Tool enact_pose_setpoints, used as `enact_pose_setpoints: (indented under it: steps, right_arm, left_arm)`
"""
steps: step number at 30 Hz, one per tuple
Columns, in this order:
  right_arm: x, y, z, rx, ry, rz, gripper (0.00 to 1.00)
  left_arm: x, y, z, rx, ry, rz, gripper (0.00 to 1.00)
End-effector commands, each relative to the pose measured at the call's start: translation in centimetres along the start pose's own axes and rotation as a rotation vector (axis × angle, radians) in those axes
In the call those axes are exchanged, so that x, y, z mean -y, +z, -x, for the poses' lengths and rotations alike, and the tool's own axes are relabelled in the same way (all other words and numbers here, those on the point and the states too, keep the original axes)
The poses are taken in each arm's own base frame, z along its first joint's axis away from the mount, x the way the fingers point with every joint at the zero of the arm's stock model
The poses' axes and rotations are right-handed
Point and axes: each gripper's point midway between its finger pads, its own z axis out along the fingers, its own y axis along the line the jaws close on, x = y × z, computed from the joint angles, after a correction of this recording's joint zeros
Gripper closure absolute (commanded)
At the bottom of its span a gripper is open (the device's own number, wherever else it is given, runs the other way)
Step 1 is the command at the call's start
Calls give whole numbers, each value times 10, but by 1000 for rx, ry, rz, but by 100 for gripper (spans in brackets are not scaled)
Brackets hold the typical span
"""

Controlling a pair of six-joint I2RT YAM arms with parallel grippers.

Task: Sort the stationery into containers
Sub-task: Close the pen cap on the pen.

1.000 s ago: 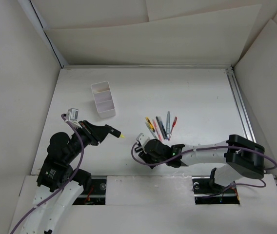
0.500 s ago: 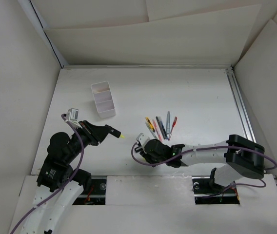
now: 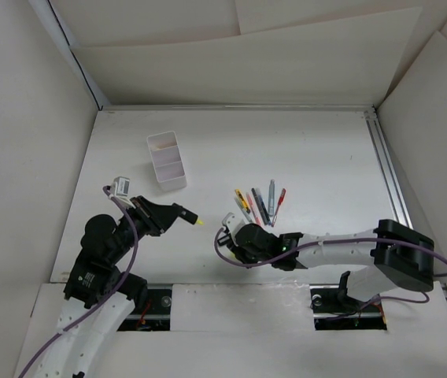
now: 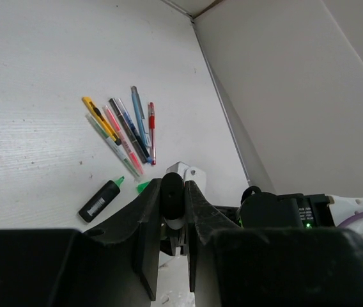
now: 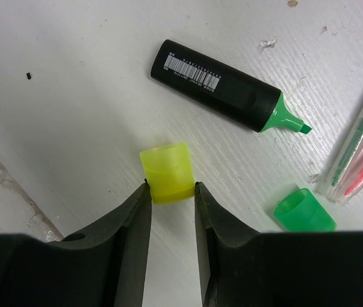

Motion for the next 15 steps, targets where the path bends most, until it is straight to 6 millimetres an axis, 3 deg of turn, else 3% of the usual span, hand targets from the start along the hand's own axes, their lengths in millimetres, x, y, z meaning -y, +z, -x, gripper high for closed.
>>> enact_pose_setpoints:
  steps: [1,8,9,12,15]
  right_arm:
    - [-2,-10,18,70,24,1,74]
    - [-2,-81,86,312,67,23,74]
    - [-5,-101,102,383,81,48,74]
    - [5,-135,124,502,100,28,74]
    - [15,-152,139,584,92,-13,74]
  left_arm:
    - [6,2,1,19,-12,-46,100]
    - [15,6,-7,-15,-121,-110,100]
    - [14,9,-9,-28,-142,-110,100]
    - [25,11,-9,-47,-214,-154,100]
    - [35,14,-11,-78,-293,-214,100]
